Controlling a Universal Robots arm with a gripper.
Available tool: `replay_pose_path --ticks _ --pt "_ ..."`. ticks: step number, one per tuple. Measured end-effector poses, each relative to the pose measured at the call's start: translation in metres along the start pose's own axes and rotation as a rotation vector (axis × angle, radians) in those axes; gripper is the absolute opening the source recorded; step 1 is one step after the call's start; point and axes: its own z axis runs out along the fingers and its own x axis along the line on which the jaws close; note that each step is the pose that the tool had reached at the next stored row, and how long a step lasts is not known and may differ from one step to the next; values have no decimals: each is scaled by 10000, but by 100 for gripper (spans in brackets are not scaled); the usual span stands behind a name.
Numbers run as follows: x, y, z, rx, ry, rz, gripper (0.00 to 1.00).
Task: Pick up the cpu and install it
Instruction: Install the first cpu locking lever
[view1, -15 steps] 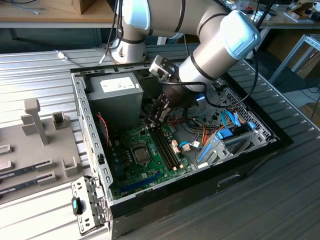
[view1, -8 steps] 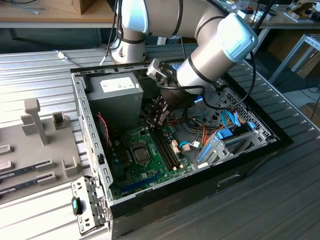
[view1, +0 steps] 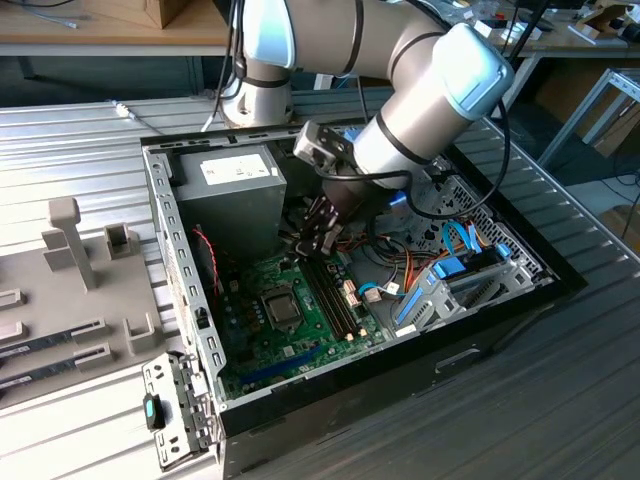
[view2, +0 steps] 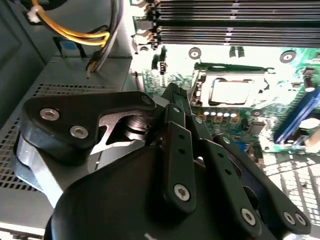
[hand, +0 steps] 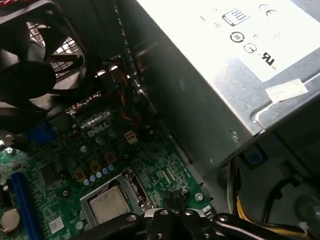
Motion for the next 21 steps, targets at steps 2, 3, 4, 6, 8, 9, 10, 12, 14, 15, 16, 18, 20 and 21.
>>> replay_pose_path --ticks 2,3,4,6,8,9,10,12,14,15,16,18,20,21 --pt "1 0 0 289 475 18 11" --pt "1 0 0 382 629 38 11" --pt "0 0 0 481 790 59 11" --pt "0 1 -1 705 1152 107 11" --pt "2 -1 0 877 1431 144 11" --pt "3 -2 0 952 1552 163 11" --pt "4 -3 0 1016 1655 179 11" --pt "8 -5 1 1148 1867 217 11" --pt "13 -9 0 1259 2047 277 11" --pt "15 -10 0 1312 2134 315 11" --pt "17 -11 -1 1330 2165 328 11" --pt "27 -12 -11 1322 2149 324 11" --pt "28 -9 -24 1312 2134 316 11" --pt "25 -13 -26 1303 2127 310 11"
